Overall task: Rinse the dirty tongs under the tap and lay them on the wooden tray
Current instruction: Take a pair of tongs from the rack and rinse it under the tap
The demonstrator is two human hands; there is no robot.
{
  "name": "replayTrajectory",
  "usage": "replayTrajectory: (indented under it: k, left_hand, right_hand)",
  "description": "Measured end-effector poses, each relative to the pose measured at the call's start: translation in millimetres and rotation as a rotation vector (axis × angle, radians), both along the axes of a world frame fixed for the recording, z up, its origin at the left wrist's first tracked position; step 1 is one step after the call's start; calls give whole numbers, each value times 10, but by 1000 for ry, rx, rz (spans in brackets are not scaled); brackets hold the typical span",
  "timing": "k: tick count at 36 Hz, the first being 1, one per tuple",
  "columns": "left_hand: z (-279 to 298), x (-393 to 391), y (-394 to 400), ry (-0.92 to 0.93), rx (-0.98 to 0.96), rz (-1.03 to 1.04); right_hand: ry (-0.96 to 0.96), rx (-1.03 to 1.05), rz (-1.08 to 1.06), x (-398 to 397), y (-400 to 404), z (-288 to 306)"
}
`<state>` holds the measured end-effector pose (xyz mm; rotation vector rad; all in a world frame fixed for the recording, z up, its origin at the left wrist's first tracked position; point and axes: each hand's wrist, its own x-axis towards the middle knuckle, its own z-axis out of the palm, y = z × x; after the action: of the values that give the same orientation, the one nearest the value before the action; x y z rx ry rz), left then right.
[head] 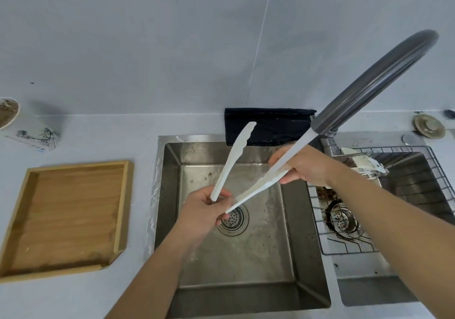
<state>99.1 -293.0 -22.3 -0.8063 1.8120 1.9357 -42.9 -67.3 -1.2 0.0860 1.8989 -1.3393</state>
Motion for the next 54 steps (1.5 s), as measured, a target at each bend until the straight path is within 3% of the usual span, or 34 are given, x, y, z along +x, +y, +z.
replayTrajectory:
  k: [4, 8, 15, 24, 35, 44, 54]
  left_hand:
    - [-11, 5, 66, 22, -21, 9]
    - [-26, 26, 125, 43, -41, 38]
    - [-40, 84, 126, 35, -29, 70]
    - [-28, 101, 240, -69, 119, 107]
    - [-4, 112, 489, -12, 189, 32]
    - [4, -88, 432, 81, 157, -92]
    - [67, -431, 519, 102, 311, -190]
  right_hand:
    - [-66, -82, -341, 232, -83, -83]
    - [-105, -203, -521, 467, -214, -163]
    - [-102, -418, -538, 690, -244, -296]
    - [3, -267, -637, 722, -284, -239]
    - [-4, -400, -608, 1040, -335, -195]
    - [-36, -288, -658, 1045, -111, -110]
    - [-17, -208, -669, 1030, 41, -30]
